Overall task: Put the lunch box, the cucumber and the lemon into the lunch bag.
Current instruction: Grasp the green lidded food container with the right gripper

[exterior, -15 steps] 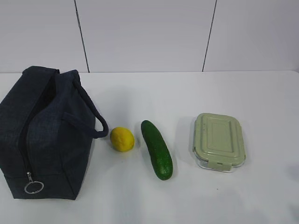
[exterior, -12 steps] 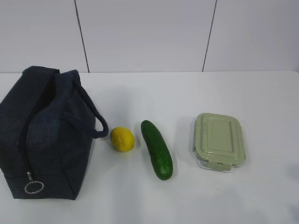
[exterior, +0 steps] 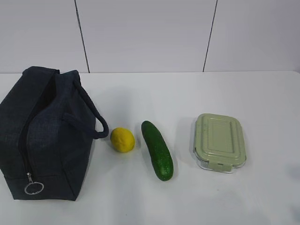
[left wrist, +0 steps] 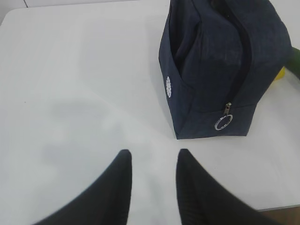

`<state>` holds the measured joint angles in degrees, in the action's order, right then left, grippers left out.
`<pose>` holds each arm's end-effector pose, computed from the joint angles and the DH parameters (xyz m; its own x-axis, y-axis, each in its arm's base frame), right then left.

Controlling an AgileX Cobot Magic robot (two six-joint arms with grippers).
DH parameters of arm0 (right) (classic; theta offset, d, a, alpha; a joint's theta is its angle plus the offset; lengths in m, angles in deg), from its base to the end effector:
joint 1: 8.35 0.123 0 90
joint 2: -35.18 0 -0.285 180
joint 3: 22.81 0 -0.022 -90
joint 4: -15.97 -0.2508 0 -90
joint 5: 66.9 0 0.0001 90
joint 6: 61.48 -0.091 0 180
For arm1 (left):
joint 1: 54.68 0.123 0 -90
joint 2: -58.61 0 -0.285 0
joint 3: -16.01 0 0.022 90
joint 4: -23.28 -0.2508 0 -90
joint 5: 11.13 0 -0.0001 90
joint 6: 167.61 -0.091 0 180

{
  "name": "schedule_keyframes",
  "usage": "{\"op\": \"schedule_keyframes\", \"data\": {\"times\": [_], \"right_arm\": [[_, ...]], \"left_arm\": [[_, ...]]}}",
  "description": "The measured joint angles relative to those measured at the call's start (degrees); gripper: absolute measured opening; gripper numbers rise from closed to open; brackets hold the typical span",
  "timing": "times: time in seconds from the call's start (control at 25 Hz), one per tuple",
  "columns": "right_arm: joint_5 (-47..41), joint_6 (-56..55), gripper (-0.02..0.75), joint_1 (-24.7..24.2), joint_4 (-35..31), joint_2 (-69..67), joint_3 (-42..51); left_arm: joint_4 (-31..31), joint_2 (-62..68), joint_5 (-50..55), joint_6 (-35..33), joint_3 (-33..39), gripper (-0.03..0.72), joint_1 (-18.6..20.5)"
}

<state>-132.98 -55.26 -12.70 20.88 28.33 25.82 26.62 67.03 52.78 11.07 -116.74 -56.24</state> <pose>-0.0120 -0.0062 0.2698 -0.5357 -0.1021 -0.8382 0.0663 0.9845 -0.1623 -0.0083 -0.0045 0.2794 -0.4931 0.0108 -0.8699 0.0714 0.9971 -0.0281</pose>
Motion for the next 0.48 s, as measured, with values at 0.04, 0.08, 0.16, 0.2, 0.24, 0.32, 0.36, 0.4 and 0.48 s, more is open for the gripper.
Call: {"op": "schedule_keyframes", "data": {"times": [0.04,0.08,0.16,0.2,0.24,0.32,0.36,0.4,0.48], "right_arm": [[0.0,0.0,0.008,0.0,0.0,0.0,0.0],[0.0,0.0,0.008,0.0,0.0,0.0,0.0],[0.0,0.0,0.008,0.0,0.0,0.0,0.0],[0.0,0.0,0.008,0.0,0.0,0.0,0.0],[0.0,0.0,0.008,0.0,0.0,0.0,0.0],[0.0,0.0,0.008,0.0,0.0,0.0,0.0],[0.0,0.0,0.008,0.0,0.0,0.0,0.0],[0.0,0.0,0.008,0.0,0.0,0.0,0.0],[0.0,0.0,0.008,0.0,0.0,0.0,0.0]], "left_arm": [[0.0,0.0,0.0,0.0,0.0,0.239,0.0],[0.0,0.0,0.0,0.0,0.0,0.239,0.0],[0.0,0.0,0.0,0.0,0.0,0.239,0.0],[0.0,0.0,0.0,0.0,0.0,0.239,0.0],[0.0,0.0,0.0,0.0,0.0,0.239,0.0],[0.0,0.0,0.0,0.0,0.0,0.239,0.0],[0.0,0.0,0.0,0.0,0.0,0.239,0.0],[0.0,0.0,0.0,0.0,0.0,0.239,0.0],[0.0,0.0,0.0,0.0,0.0,0.239,0.0]]}}
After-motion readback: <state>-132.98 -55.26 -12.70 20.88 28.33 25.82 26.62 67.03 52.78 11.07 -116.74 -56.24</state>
